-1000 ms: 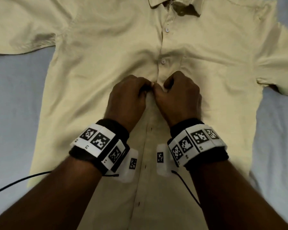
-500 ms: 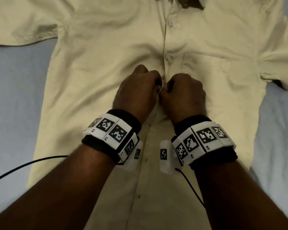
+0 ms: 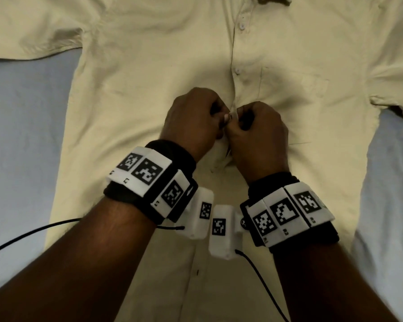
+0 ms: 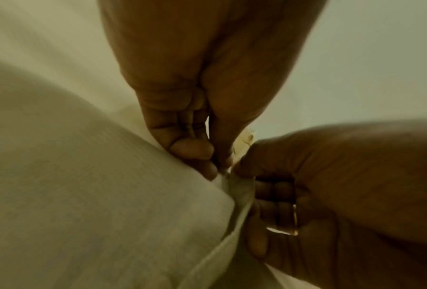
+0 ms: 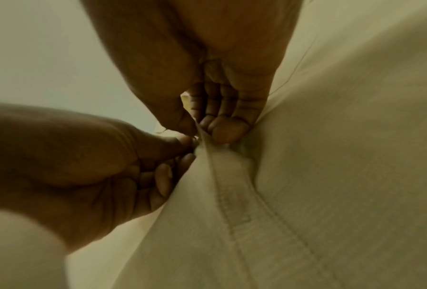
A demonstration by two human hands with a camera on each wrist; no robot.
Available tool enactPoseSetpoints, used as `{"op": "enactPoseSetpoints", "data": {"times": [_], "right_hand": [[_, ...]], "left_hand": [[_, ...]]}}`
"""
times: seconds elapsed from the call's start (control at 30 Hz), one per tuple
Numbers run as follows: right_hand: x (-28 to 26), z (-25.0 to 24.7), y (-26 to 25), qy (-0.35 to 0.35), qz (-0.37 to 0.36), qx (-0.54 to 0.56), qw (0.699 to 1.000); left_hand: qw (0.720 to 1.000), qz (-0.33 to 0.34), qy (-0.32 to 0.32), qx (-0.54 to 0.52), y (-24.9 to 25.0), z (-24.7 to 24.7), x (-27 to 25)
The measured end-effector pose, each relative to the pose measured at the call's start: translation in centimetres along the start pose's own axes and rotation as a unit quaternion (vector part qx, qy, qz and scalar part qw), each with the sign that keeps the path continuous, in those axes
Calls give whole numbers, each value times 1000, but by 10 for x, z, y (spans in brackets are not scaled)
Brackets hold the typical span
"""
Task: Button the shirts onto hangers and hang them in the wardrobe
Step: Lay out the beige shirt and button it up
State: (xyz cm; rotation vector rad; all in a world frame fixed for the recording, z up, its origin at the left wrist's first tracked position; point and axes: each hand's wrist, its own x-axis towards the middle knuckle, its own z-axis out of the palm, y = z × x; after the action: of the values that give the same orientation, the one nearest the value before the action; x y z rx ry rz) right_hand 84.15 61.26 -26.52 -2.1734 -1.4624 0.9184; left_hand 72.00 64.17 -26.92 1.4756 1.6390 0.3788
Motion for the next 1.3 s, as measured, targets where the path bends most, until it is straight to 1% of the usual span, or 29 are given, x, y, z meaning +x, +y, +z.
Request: {"op": "enactPoseSetpoints", "data": {"times": [0.17, 0.23, 0.3, 0.5, 0.57, 0.67, 0.77, 0.9, 1.0, 1.1, 1.17, 1.23, 1.3], "right_hand": [[1, 3, 2, 13, -10, -16, 1000], [0, 4, 2, 17, -17, -17, 1000], [-2, 4, 3, 18, -22, -8, 1000], [-5, 8, 8, 35, -6, 74, 997], [-6, 9, 7, 35, -18, 76, 996], [-5, 5, 6, 19, -44, 53, 997], [-1, -1, 7, -2, -48, 45, 998], [4, -7, 8, -40, -8, 129, 991], [8, -6, 6, -73, 22, 112, 991], [13, -3, 6, -95, 43, 95, 990], [16, -5, 5, -108, 51, 92, 989], [16, -10, 4, -135, 68, 130, 980], [15, -12, 4, -135, 70, 142, 978]], "left_hand": [[992, -49, -28, -114, -3, -2, -1], [983, -67, -24, -172, -5, -1, -3], [975, -78, -17, -207, -6, 0, -4], [984, -47, -16, -169, -5, -1, -5], [985, -51, -5, -165, -5, 0, -5], [978, -62, 6, -197, -4, 1, -6], [984, -52, 11, -170, -5, 2, -6], [990, -37, 26, -130, -8, 5, -4], [993, -26, 26, -108, -9, 7, -4], [993, -16, 16, -117, -12, 6, -4], [995, 15, 5, -101, -14, 3, -5], [997, 78, 4, -17, -12, 2, -6], [991, 120, 19, 61, -10, 2, -7]]}}
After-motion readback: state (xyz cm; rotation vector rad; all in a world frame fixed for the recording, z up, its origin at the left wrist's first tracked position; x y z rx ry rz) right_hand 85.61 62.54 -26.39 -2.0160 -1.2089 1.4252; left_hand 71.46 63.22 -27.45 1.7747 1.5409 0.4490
